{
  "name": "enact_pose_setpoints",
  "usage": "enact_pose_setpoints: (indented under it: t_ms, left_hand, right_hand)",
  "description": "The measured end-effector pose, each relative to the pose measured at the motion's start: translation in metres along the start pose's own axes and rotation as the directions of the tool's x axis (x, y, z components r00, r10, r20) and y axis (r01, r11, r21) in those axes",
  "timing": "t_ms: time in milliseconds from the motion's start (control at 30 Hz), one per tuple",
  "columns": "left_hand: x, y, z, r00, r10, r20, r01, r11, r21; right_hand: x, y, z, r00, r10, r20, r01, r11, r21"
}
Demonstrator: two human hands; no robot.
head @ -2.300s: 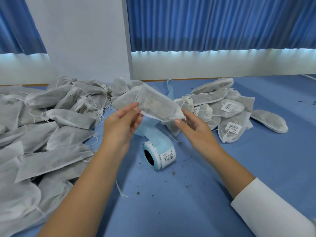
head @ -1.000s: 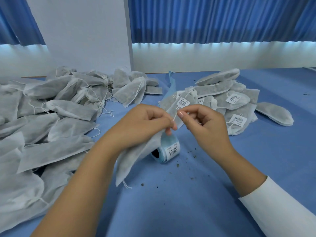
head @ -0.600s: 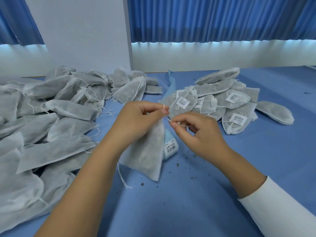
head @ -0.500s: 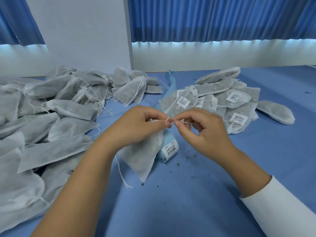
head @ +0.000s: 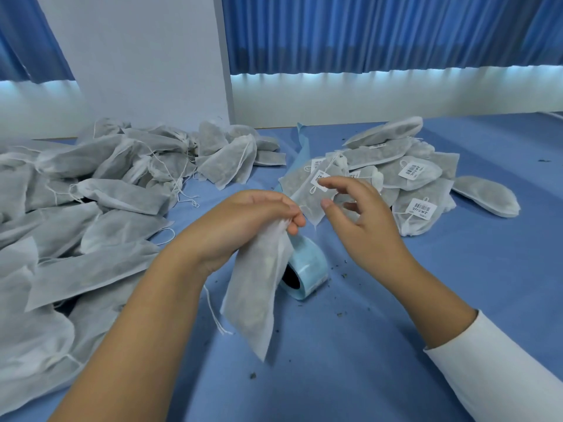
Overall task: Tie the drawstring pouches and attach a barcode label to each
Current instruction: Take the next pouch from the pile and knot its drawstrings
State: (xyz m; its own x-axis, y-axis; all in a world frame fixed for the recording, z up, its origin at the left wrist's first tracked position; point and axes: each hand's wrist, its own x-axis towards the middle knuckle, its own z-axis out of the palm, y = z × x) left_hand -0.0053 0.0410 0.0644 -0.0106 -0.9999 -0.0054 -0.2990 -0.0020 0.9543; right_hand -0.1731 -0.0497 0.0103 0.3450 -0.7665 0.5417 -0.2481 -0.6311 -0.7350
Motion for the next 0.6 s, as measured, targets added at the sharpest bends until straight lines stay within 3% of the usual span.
enact_pose_setpoints:
  t_ms: [100, 233, 600]
  left_hand:
    - [0.003, -0.001, 0.000, 0.994, -0.032, -0.104, 0.027, 0.999, -0.045]
    - [0.006, -0.003, 0.002, 0.988, -0.033, -0.150, 0.024, 0.998, -0.062]
    - [0.010, -0.009, 0.004, 0.998, 0.004, -0.057, -0.008, 0.997, -0.079]
  right_hand:
    - [-0.002, -0.008, -0.002, 0.998, 0.009, -0.067, -0.001, 0.994, 0.110]
    - [-0.009, -0.020, 0.001, 1.000, -0.022, 0.001, 0.020, 0.928, 0.371]
    - [-0.012, -0.025, 0.004, 0.990, 0.033, 0.140, -0.102, 0.851, 0.516]
